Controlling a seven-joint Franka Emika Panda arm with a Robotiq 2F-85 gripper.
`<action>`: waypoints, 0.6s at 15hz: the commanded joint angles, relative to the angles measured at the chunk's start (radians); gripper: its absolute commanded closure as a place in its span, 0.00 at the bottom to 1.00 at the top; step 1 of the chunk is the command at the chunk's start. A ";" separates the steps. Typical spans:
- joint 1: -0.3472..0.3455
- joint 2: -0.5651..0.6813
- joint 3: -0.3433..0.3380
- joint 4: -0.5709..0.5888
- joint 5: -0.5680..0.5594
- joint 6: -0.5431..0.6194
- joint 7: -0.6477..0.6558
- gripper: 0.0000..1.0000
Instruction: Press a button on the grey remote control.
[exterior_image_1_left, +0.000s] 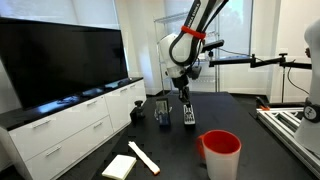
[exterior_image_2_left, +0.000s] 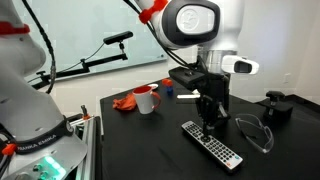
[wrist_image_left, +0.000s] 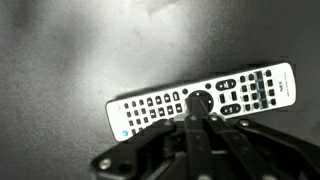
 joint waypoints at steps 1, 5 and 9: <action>0.000 -0.014 -0.002 -0.001 -0.018 0.004 0.004 1.00; 0.001 -0.010 -0.002 -0.003 -0.021 0.007 0.007 1.00; 0.002 -0.003 -0.002 -0.004 -0.022 0.008 0.009 1.00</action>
